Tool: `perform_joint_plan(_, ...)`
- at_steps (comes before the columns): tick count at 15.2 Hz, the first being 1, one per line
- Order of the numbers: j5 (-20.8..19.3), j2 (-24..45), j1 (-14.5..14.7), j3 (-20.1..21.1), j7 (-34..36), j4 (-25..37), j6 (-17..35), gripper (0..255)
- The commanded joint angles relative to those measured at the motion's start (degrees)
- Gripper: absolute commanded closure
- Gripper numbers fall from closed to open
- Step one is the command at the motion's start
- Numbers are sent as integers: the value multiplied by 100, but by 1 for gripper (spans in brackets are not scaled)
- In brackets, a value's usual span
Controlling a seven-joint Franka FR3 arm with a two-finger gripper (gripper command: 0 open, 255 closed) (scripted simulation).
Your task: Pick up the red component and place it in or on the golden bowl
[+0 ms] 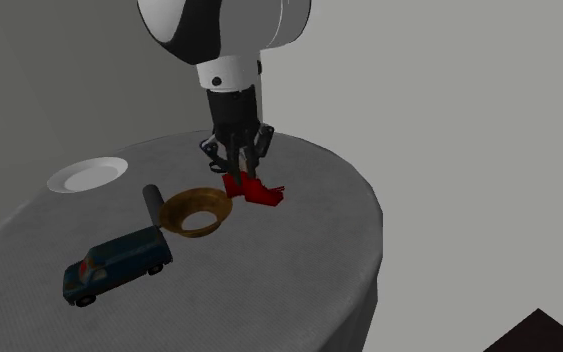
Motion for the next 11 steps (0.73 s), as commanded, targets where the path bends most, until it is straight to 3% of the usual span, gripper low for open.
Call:
perform_joint_plan(1, -42, 421, 104, 17, 100, 711, -297, 255)
perform_joint_plan(6, -141, 1652, 415, 28, 294, 2771, -1142, 255)
perform_joint_plan(10, -201, 3021, 718, -9, 339, 5178, -2178, 255)
perform_joint_plan(11, -201, 3013, 713, -11, 345, 5087, -2096, 255)
